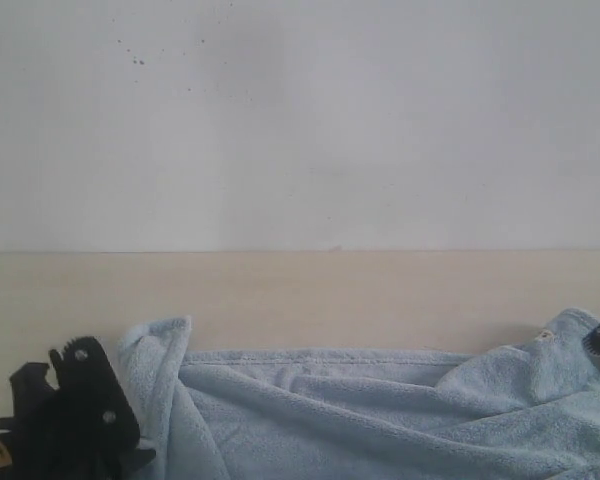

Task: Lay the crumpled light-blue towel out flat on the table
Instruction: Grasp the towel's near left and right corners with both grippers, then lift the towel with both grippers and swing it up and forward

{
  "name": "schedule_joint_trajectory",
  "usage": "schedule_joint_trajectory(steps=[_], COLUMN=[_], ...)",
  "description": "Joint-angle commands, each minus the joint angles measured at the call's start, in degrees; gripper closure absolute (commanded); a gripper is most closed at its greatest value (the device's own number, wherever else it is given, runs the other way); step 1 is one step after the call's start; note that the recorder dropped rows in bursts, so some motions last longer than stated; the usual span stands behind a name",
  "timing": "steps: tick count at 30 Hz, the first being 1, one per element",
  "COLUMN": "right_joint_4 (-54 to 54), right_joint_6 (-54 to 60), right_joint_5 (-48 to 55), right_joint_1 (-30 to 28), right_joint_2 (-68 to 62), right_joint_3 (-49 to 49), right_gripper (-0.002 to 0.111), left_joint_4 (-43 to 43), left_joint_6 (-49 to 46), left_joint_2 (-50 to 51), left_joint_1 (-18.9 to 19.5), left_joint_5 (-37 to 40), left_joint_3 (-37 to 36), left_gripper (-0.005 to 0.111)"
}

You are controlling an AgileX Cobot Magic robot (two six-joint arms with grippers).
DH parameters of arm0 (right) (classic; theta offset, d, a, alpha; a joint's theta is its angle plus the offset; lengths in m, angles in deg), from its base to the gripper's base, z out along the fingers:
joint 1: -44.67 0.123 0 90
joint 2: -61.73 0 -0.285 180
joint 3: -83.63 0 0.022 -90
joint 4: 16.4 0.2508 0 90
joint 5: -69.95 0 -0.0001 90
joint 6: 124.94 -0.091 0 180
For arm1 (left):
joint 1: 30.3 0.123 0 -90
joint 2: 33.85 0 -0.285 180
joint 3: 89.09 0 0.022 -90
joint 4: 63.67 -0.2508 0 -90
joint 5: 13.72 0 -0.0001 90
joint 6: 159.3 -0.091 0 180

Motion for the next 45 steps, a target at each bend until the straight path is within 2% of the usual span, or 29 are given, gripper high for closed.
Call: schedule_joint_trajectory(steps=[1, 5, 11, 19, 21, 22, 24, 38, 40, 41, 45], right_joint_4=[-7.1, -8.7, -14.8, -17.3, -20.6, -24.2, -27.7, -33.1, -33.0, -32.7, -32.8], right_joint_6=[-0.2, -4.8, -22.3, -23.7, -28.8, -35.3, -39.6, -39.7, -39.7, -39.8, -41.6], right_joint_5=[-1.4, -1.2, 1.1, -3.2, -3.5, -2.9, -1.5, -1.1, -1.3, -1.3, 0.8], right_joint_1=[0.0, 0.0, 0.0, 0.0, 0.0, 0.0, 0.0, 0.0, 0.0, 0.0, 0.0], right_joint_2=[0.1, -1.1, -7.6, -13.8, -13.8, -13.8, -13.8, -13.8, -13.8, -13.8, -12.4], right_joint_3=[1.9, 2.0, 2.0, 2.0, 1.8, 1.4, 1.4, 1.4, 1.4, 1.4, 1.4], right_gripper=[0.048, 0.048, 0.048, 0.048, 0.057, 0.068, 0.081, 0.084, 0.102, 0.108, 0.108], left_joint_4=[10.5, 9.1, 9.1, 8.9, 8.9, 8.9, 8.9, 8.9, 8.9, 9.3, 13.8], left_joint_6=[1.0, 1.0, 1.0, 1.0, 1.0, 1.0, 1.0, 2.3, 2.3, 2.3, 2.3], left_joint_2=[1.4, 4.1, 5.6, 5.6, 5.6, 5.6, 5.6, 5.6, 5.6, 5.6, 5.5], left_joint_1=[-0.2, -0.2, -0.2, -0.2, -0.2, -0.2, -0.2, -0.2, -0.2, -0.2, -0.2], left_joint_5=[-7.5, -7.1, -6.3, -8.0, -7.5, -7.4, -7.4, -7.1, -7.0, -7.0, -7.3], left_joint_3=[0.4, 1.0, 1.1, 2.4, 3.1, 3.3, 3.3, 3.3, 3.3, 3.3, 3.3], left_gripper=[0.103, 0.103, 0.103, 0.103, 0.103, 0.103, 0.103, 0.103, 0.103, 0.103, 0.103])
